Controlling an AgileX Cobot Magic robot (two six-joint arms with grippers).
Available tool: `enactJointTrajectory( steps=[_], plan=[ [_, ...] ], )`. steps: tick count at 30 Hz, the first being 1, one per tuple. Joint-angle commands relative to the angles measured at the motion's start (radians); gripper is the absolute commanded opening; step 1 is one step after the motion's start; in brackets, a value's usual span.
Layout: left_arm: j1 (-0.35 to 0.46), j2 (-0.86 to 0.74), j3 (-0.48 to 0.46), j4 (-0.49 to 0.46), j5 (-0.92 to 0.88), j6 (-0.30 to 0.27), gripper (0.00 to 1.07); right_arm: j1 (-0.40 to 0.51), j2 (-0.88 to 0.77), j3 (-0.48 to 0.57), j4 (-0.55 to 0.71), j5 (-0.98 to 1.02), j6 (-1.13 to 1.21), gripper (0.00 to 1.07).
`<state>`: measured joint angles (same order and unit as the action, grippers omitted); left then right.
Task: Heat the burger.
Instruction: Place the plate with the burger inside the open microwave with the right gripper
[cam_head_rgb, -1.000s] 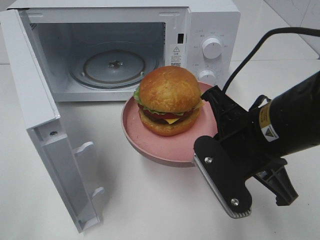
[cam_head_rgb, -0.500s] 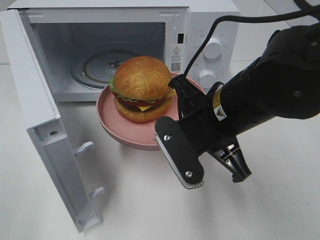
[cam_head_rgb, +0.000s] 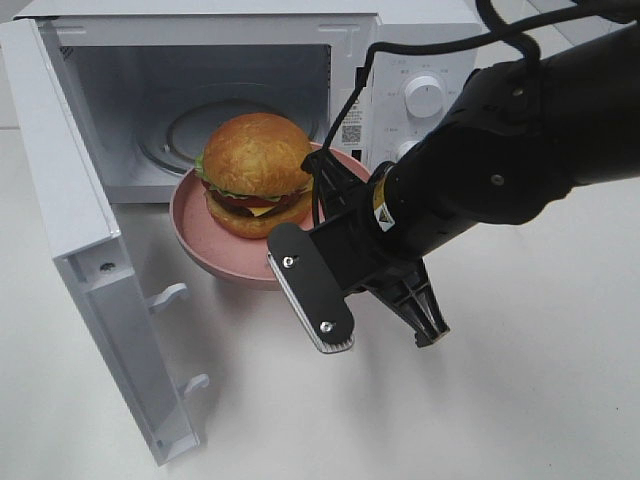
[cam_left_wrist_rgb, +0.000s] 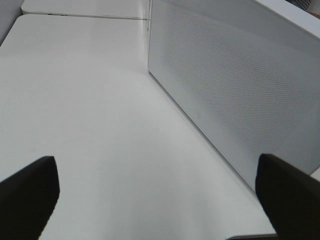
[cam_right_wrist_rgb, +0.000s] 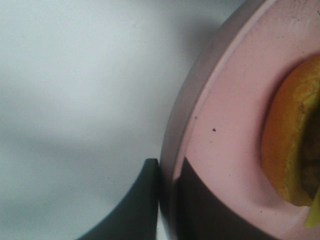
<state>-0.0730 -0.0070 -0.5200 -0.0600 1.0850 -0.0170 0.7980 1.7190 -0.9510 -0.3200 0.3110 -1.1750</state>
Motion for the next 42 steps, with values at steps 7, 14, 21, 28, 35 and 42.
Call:
enactJointTrajectory(
  steps=[7, 14, 21, 28, 35, 42],
  plan=[
    [-0.003, -0.017, 0.003, 0.003, -0.013, -0.005, 1.00, -0.002, 0.063, -0.098, -0.011, -0.041, 0.051, 0.00],
    [-0.003, -0.017, 0.003, 0.003, -0.013, -0.005, 1.00, -0.002, 0.126, -0.185, -0.012, -0.009, 0.057, 0.00],
    [-0.003, -0.017, 0.003, 0.003, -0.013, -0.005, 1.00, -0.002, 0.203, -0.318, -0.020, 0.053, 0.099, 0.00],
    [-0.003, -0.017, 0.003, 0.003, -0.013, -0.005, 1.00, -0.003, 0.264, -0.414, -0.021, 0.069, 0.104, 0.00],
    [-0.003, -0.017, 0.003, 0.003, -0.013, -0.005, 1.00, -0.004, 0.314, -0.484, -0.025, 0.077, 0.149, 0.00],
    [-0.003, -0.017, 0.003, 0.003, -0.013, -0.005, 1.00, -0.004, 0.428, -0.664, -0.074, 0.178, 0.271, 0.00]
  ],
)
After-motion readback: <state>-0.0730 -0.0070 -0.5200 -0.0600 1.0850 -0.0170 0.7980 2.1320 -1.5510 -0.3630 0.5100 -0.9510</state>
